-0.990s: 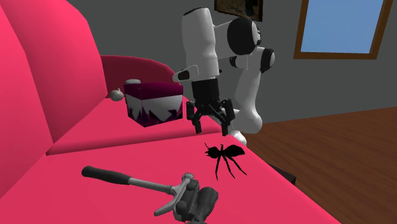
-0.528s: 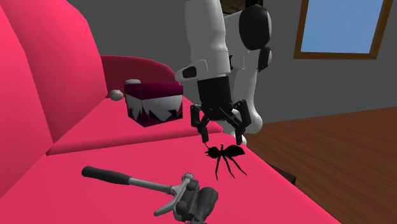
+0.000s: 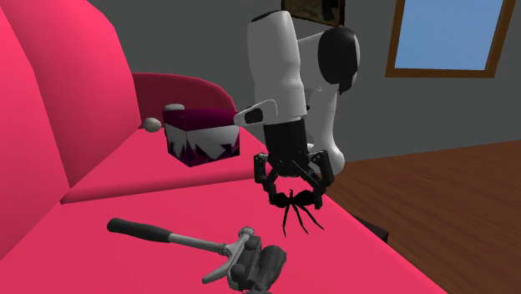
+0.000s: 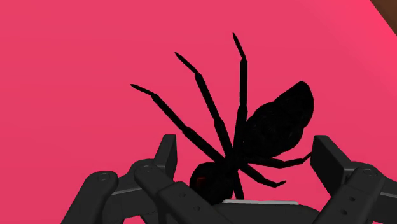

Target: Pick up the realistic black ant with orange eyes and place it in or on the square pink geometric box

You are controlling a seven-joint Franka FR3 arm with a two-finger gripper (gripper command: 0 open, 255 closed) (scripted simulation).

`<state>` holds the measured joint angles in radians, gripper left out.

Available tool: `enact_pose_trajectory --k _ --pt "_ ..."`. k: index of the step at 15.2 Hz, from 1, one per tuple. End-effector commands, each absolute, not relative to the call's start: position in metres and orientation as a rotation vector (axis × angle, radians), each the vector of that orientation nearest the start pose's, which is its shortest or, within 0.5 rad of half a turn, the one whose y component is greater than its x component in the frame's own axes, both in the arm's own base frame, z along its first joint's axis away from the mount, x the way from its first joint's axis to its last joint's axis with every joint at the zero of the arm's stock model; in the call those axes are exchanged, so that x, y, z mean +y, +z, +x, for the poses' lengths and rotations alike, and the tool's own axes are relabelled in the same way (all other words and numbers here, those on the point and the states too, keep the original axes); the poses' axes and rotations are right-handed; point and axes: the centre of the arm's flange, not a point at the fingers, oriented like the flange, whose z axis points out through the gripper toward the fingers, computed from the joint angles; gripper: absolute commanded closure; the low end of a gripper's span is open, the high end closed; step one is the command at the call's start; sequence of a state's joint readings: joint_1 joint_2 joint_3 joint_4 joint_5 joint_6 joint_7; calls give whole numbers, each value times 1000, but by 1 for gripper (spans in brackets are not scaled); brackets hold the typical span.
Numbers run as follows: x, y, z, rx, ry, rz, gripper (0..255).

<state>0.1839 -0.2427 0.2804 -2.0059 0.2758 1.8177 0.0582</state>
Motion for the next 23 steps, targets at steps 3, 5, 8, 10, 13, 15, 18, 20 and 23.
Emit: enact_pose_trajectory --k 3,5,8,10,13,15,18,20,23 --pt "252 560 426 -494 8 -2892 0" --pt "252 560 426 -494 8 -2892 0" --pt "252 560 426 -494 8 -2892 255" --pt "252 559 427 -494 8 -2892 255" --pt "252 558 428 -494 8 -2892 255" --pt "252 558 426 -494 8 -2892 255" --pt "252 570 426 -494 8 -2892 255" --pt "252 581 426 -494 8 -2892 255" --pt "252 597 426 -494 8 -2892 255"
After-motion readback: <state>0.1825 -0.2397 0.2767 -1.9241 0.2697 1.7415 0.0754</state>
